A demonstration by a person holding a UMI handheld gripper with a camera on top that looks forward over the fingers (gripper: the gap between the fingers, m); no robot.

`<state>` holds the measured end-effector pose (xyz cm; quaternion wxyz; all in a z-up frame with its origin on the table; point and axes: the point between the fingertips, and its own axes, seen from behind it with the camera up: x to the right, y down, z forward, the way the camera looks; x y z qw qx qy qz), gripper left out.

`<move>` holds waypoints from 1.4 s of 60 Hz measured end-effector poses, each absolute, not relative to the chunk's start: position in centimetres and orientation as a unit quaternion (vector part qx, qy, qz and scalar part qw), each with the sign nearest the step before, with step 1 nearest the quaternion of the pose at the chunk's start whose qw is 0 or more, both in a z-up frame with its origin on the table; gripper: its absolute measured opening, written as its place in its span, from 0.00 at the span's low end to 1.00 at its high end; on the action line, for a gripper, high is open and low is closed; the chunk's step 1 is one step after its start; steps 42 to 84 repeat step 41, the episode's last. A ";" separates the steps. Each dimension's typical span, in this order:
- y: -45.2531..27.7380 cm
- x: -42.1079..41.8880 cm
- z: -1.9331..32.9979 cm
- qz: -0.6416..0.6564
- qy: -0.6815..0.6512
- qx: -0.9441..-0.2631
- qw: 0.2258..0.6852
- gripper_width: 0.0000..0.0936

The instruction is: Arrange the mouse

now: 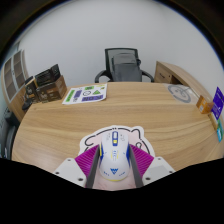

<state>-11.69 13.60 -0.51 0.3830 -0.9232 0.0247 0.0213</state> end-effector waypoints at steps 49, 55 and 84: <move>-16.3 -23.4 11.4 0.018 0.072 -0.898 0.434 0.90; -16.3 -23.4 11.4 0.018 0.072 -0.898 0.434 0.90; -16.3 -23.4 11.4 0.018 0.072 -0.898 0.434 0.90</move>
